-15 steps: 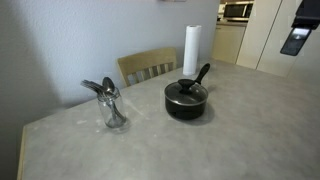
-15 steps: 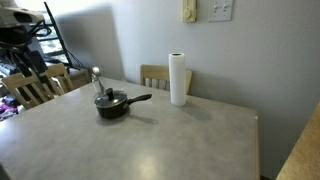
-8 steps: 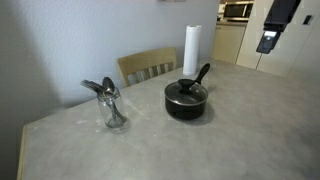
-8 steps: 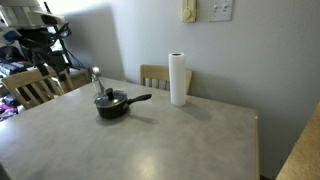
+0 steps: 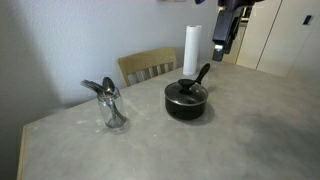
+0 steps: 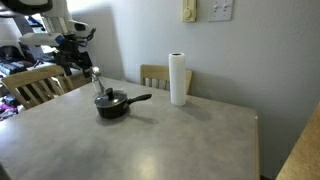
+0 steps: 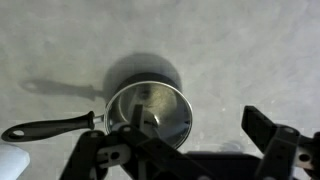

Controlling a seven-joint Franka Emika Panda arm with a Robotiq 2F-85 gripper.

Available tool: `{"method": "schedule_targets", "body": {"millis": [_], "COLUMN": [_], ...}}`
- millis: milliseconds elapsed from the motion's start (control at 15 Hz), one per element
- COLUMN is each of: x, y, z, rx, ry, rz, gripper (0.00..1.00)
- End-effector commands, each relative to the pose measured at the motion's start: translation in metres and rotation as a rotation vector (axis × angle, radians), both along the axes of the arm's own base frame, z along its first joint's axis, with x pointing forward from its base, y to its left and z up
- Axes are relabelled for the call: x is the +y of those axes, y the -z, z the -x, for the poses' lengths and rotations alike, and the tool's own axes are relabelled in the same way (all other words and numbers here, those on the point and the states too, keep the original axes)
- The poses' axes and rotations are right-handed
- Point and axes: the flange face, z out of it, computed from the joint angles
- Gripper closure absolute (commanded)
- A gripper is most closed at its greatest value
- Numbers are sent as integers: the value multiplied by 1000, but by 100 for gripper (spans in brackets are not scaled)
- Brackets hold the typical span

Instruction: Take the lid off of the pot and put it on the table

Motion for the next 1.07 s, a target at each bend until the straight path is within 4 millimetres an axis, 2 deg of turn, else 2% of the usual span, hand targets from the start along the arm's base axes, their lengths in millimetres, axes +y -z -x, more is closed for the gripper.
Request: {"method": "schedule_targets", "body": {"millis": [0, 67, 333, 667, 1000], "x": [3, 3, 3, -10, -27], "y": [7, 10, 0, 28, 37], "z": [-4, -5, -4, -23, -51], "rx": [11, 16, -1, 13, -8], "ry": [-2, -2, -1, -9, -14], "rz": [1, 1, -1, 13, 41], "gripper": [0, 0, 0, 0, 0]}}
